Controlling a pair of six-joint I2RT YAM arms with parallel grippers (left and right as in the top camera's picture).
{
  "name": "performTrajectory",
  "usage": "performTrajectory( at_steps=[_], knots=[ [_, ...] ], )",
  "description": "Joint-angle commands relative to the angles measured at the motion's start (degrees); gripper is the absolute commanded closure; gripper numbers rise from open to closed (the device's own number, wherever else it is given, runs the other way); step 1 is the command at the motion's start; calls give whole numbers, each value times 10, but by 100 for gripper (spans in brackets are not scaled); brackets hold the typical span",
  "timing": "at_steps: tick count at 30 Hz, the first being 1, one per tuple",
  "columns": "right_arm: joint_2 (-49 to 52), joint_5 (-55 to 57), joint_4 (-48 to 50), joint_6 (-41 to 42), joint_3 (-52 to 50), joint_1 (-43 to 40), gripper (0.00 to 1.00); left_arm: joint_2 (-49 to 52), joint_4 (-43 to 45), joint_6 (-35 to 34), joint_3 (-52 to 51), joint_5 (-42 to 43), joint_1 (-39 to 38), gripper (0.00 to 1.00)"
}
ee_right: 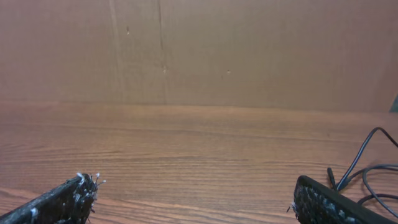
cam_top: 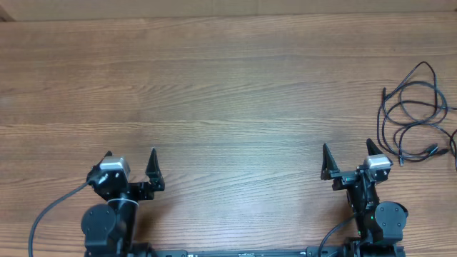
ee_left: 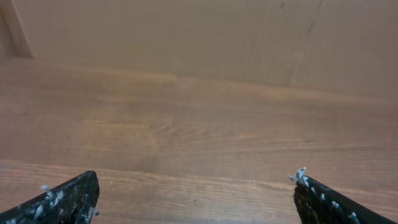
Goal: Untangle cables
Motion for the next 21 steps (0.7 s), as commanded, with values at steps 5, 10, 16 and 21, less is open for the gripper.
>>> performTrajectory(
  at_steps=[5,10,16,21],
  knots=[
    [-5,-1,4,-3,-6,-2,0,-70,113,7,-89,6,5,0],
    [-5,-1,4,-3,-6,-2,0,-70,239,7,-149,6,5,0],
    [-5,-1,4,-3,-6,-2,0,-70,306,27,-181,8,5,0],
    [-5,-1,4,-3,-6,-2,0,-70,261,61,-181,8,6,0]
  ],
)
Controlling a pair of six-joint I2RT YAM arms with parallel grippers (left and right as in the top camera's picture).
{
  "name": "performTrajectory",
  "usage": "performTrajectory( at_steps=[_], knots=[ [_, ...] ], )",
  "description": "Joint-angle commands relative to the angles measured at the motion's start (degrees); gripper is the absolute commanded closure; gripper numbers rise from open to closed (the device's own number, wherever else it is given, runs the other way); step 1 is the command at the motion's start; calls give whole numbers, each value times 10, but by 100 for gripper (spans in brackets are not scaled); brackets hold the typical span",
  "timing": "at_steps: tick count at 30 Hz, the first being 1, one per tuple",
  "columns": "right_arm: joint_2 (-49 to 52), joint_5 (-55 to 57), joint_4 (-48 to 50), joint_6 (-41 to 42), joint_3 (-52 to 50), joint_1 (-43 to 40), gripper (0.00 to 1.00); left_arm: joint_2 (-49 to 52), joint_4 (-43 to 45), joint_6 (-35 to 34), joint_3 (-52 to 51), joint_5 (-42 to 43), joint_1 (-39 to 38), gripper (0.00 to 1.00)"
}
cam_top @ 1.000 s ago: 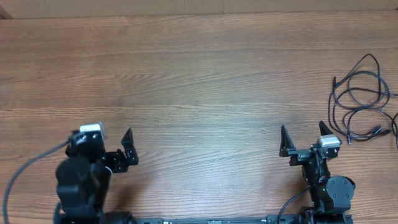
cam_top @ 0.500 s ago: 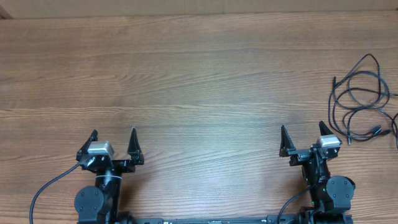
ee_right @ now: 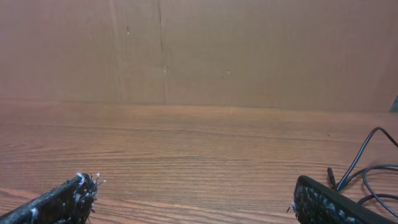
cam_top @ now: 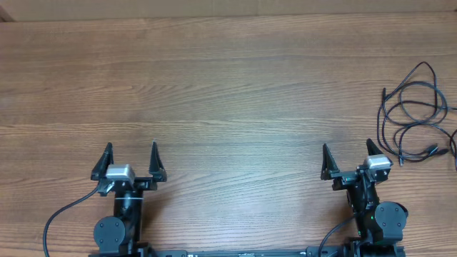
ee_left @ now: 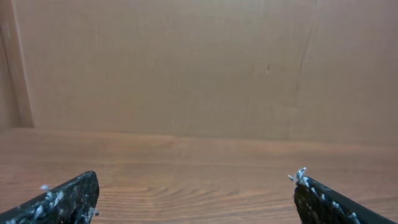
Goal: Untangle cables
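Observation:
A tangle of thin black cables (cam_top: 418,114) lies at the far right of the wooden table (cam_top: 228,86); loops of the cables (ee_right: 370,171) show at the right edge of the right wrist view. My right gripper (cam_top: 347,158) stands open near the front edge, left of and nearer than the tangle, with nothing between its fingers. My left gripper (cam_top: 130,157) stands open near the front left, far from the cables, also empty. In the wrist views the left gripper (ee_left: 194,196) and the right gripper (ee_right: 194,199) show wide gaps over bare wood.
A brown cardboard wall (ee_left: 199,68) stands along the table's far edge. The arm bases and their cables (cam_top: 64,214) sit at the front edge.
My left arm has turned to point straight forward and its wrist camera now looks up at the cardboard wall. The right arm and the cables have not moved.

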Motion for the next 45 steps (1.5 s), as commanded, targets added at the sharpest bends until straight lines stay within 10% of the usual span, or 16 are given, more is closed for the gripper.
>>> performTrajectory(
  at_steps=[1,45],
  knots=[
    [-5,-1,3,-2,-6,-2,0,-6,-41,33,-3,7,5,0],
    [-5,-1,3,-2,-6,-2,0,-5,-113,25,-3,6,6,0]
  ],
)
